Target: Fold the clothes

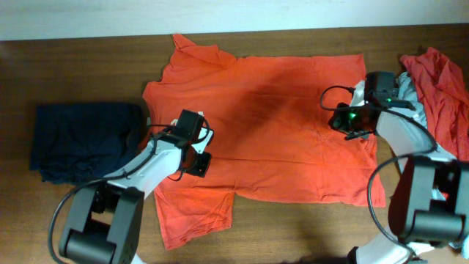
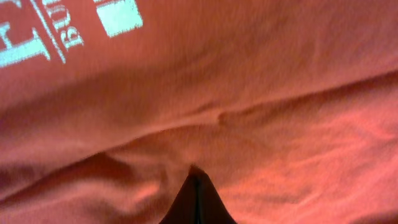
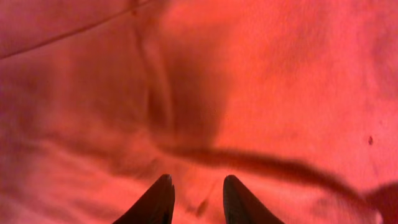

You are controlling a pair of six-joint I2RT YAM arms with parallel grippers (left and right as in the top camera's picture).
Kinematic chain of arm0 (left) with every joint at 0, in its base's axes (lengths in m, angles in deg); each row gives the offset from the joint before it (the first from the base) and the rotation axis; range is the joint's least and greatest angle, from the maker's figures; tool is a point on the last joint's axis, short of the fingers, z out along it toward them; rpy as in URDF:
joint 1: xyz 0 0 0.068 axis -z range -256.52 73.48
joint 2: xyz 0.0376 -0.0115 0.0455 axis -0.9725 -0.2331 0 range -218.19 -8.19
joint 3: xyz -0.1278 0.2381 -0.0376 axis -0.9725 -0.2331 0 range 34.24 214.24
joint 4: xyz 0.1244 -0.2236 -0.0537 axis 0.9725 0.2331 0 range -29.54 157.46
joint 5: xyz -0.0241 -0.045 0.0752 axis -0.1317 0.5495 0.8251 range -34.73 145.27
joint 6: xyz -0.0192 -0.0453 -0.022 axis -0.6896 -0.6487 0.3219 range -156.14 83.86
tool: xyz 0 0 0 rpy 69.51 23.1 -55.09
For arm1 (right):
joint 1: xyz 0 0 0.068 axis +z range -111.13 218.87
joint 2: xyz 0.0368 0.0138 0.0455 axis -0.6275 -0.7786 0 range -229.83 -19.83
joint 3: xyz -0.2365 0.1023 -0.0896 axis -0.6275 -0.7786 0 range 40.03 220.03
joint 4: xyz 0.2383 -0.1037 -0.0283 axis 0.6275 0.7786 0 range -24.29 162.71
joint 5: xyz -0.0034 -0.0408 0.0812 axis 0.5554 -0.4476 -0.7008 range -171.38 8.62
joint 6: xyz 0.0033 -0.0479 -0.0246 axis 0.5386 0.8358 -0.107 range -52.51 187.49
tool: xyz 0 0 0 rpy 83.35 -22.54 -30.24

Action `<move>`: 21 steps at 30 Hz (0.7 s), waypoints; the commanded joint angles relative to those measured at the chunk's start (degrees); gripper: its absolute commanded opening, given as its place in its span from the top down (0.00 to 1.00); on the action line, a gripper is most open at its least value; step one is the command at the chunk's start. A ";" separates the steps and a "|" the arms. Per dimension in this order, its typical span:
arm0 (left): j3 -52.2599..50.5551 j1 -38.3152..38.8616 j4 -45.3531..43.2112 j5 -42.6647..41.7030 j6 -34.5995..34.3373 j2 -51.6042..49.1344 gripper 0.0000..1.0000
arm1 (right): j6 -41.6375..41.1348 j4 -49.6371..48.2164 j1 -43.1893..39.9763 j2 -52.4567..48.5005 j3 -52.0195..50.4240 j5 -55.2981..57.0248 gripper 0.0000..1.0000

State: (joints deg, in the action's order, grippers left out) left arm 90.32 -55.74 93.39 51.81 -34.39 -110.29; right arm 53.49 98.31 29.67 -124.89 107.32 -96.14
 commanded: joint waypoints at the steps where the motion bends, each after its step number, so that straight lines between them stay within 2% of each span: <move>1: -1.88 0.13 -0.02 -1.49 -0.72 -6.25 0.99 | -1.99 -2.71 0.17 -3.34 0.04 2.62 0.72; 9: -1.88 0.07 1.46 -1.25 -3.74 -8.00 0.99 | -3.87 -15.47 0.07 -10.58 0.04 6.56 0.78; 10: -1.88 0.07 1.99 -1.25 -4.13 -8.00 0.99 | -4.57 -16.96 0.07 -11.39 0.04 7.76 0.80; 11: -1.88 0.07 2.80 -1.20 -4.72 -8.00 1.00 | -5.18 -18.58 0.07 -12.26 0.04 9.07 0.86; 12: -1.88 0.07 3.61 -1.18 -5.25 -8.00 0.99 | -6.25 -20.06 0.07 -12.94 0.04 10.40 0.87; 21: -1.88 0.07 9.29 -0.15 -6.51 -8.00 0.99 | -7.72 -34.99 0.07 -16.02 0.48 13.14 0.87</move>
State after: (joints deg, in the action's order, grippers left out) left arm 93.29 -55.79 99.05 51.48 -39.48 -112.68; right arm 46.56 64.48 29.65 -138.55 107.76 -86.24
